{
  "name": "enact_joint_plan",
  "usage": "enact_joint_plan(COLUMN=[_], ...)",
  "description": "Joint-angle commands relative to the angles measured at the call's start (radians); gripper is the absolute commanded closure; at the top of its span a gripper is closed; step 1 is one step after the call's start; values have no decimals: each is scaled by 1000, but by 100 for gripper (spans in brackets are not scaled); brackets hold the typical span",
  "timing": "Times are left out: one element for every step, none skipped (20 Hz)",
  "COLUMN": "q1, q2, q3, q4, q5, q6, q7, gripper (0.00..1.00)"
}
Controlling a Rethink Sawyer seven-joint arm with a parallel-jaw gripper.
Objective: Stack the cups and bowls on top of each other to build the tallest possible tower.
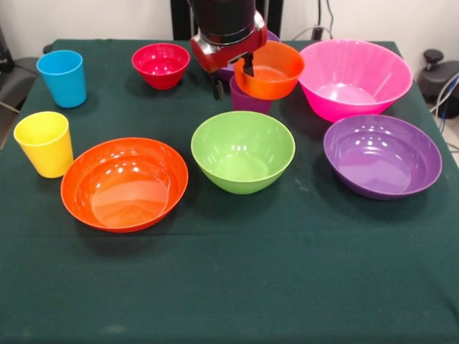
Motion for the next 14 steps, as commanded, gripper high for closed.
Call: enact_joint_plan(q1=[60,59,60,60,60,60,60,61,60,61,56,56,54,54], q2=[6,-2,-10,-18,-31,-39,-46,-49,-51,-49,-49,-49,-51,-51], q3=[-89,-90,-90,-89,-88,-88,-88,-88,-88,-88,-92,-94,-95,-95], q4=[-57,-44,-37,-29,-17,-10,-3,-1,2,0,8,7,5,4], q5=[-112,-111,-107,-103,-97,-92,-87,-83,-82,-80,-83,-82,-82,-81], q6=[-37,-39,-37,-35,-34,-31,-29,-27,-28,-26,-31,-28,-25,-22], q7=[-93,-85,-80,-74,-68,-64,-62,-63,-63,-66,-66,-67,-72,-74], gripper=[0,0,0,0,0,0,0,0,0,0,0,0,0,0])
